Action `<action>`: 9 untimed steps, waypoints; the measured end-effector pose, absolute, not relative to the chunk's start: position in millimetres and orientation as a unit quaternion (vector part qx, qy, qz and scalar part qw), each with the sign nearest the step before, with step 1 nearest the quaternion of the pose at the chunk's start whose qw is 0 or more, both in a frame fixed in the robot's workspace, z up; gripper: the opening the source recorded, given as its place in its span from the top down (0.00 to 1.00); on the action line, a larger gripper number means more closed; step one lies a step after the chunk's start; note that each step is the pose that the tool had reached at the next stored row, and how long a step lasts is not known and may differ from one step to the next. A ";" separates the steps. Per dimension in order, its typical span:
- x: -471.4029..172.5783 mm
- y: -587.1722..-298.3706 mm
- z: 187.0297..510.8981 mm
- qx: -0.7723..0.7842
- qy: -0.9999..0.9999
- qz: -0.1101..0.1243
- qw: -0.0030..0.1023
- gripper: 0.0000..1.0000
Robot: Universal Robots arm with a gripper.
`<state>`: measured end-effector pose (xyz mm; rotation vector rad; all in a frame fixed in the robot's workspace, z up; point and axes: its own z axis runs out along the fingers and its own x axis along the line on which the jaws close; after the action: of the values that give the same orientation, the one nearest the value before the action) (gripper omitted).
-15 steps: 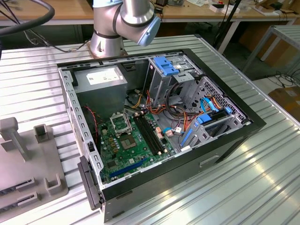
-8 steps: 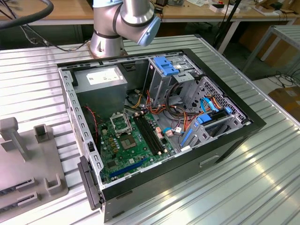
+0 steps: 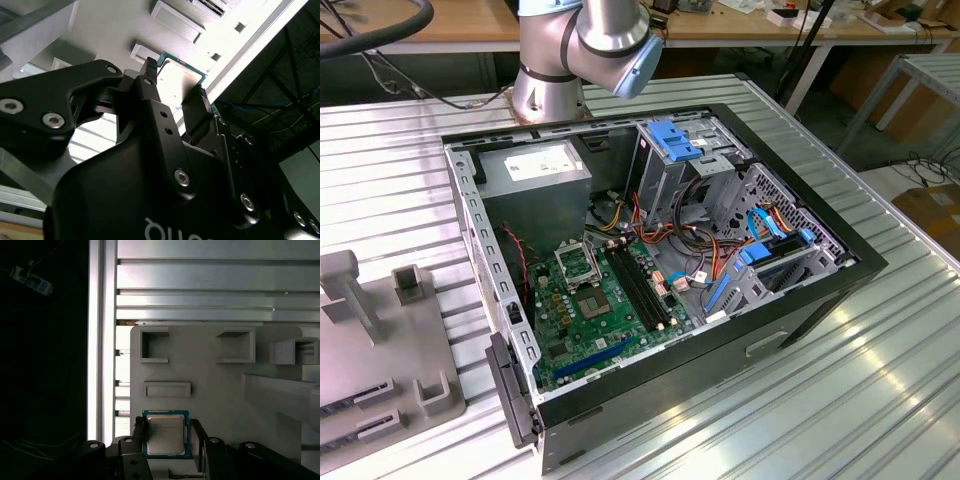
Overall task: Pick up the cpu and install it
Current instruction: 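Pick up the cpu and move it towards the insertion slot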
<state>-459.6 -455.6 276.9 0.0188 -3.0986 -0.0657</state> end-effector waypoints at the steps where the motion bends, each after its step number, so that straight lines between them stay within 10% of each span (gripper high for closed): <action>1: -459.6 -455.6 277.0 0.006 -1.000 -0.021 0.021 0.54; 9: -459.6 -455.7 283.6 0.006 -1.000 -0.021 0.021 0.54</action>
<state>-459.6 -455.7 283.6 0.0187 -3.0985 -0.0656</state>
